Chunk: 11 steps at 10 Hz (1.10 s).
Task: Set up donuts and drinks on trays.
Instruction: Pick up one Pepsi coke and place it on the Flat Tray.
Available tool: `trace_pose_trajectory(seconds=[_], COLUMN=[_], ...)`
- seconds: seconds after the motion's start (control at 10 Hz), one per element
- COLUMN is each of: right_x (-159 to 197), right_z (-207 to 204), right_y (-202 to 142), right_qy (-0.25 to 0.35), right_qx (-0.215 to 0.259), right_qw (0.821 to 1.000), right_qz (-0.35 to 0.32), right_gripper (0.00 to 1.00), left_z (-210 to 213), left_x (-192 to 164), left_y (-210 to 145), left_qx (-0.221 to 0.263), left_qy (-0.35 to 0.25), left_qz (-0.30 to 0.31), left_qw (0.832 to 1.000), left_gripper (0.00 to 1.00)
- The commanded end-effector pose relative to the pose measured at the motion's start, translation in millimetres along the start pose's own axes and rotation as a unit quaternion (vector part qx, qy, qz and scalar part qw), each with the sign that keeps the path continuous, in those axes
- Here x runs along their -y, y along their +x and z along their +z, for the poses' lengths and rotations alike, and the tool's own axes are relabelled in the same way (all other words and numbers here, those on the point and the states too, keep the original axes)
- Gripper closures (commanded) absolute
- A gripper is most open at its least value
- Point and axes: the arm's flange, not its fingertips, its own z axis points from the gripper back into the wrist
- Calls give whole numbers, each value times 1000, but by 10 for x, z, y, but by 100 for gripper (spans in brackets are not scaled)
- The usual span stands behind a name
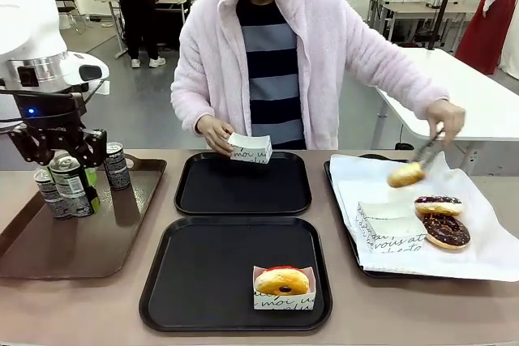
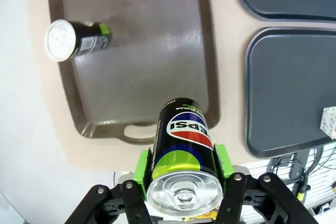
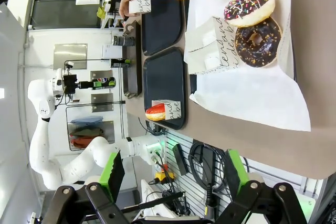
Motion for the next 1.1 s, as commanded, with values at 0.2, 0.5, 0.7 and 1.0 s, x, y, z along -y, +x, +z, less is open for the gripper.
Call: trace_pose_trajectory(seconds=[0.2,0.5,0.7,1.0], right_x=[13,13,13,13], right_z=[6,6,6,6], right_y=[16,16,16,16], right_qy=[12,12,12,12], right_qx=[5,5,5,5], right_qw=[1000,1000,1000,1000], right_qz=[8,8,8,8], right_gripper=[0,0,0,0], left_z=[68,30,-143,-540], left_x=[528,948,1266,1583], left_y=[90,299,499,689], left_qx=[38,31,32,12], left_qy=[-21,-22,-48,-82], left_qz=[-10,-45,-89,-150], left_qw=[999,998,994,985], left_gripper=[42,42,42,42])
